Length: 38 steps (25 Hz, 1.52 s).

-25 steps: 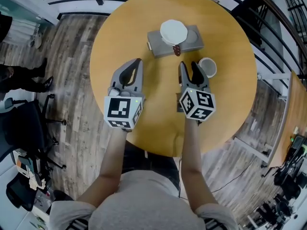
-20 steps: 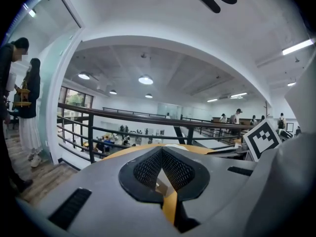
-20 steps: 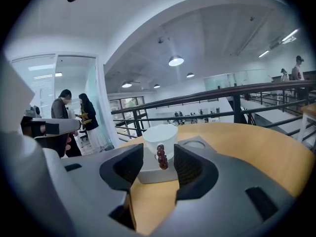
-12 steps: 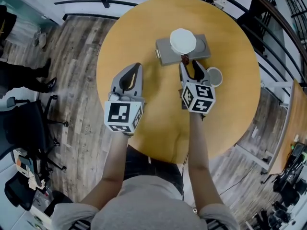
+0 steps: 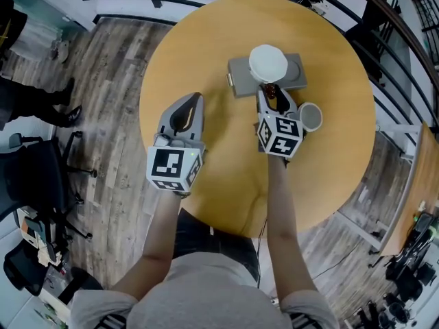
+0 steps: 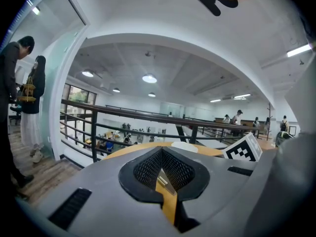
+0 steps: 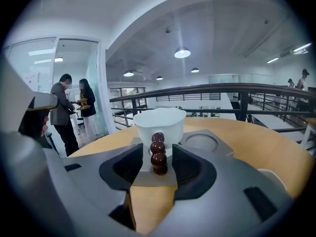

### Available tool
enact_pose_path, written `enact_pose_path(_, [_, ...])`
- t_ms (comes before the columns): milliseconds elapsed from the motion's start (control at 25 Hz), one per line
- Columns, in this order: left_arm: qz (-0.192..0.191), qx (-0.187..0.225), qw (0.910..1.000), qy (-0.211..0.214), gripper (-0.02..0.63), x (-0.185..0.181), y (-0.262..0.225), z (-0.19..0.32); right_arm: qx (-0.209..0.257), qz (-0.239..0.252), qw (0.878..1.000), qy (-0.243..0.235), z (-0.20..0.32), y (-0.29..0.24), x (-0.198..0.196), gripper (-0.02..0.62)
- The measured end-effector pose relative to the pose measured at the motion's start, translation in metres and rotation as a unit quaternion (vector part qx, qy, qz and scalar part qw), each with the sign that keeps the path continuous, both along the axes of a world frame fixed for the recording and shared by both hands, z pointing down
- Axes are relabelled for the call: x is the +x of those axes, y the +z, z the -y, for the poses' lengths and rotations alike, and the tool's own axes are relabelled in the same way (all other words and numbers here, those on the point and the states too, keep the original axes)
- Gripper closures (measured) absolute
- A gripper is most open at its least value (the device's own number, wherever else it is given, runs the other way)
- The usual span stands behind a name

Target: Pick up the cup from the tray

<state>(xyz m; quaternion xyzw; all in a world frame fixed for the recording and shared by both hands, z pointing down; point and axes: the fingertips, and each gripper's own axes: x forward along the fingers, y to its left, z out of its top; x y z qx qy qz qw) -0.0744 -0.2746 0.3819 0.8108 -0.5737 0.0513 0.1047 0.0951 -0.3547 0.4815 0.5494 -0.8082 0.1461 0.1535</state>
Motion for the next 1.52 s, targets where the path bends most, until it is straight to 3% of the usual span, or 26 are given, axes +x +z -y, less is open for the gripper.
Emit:
enact_pose_path(240, [-0.003,-0.007,1.0,-0.001,0.6,-0.002,0.007,0.004,0.028,0.006,1.0,-0.006,0.003,0.0,-0.002,0.425])
enact_pose_path(480, [-0.017,-0.008,0.9998,0.005,0.6,-0.001,0.01,0.005,0.063,-0.013,0.998,-0.007,0.005,-0.004,-0.002,0.526])
enact_pose_path(840, [-0.018,-0.017,0.9996,0.009,0.6,0.003,0.02,0.007,0.095,-0.047,0.994,0.004,0.006,-0.002,-0.003,0.554])
enact_pose_path(1200, [-0.019,-0.02,0.9996,0.005,0.6,0.003,0.021,0.007,0.078,0.02,0.996,0.035,0.003,-0.014,0.003,0.561])
enact_pose_path(1520, [-0.019,-0.016,0.9997,0.006,0.6,0.0,0.021,0.009,0.09,0.042,0.994,0.046,-0.007,-0.031,0.006,0.561])
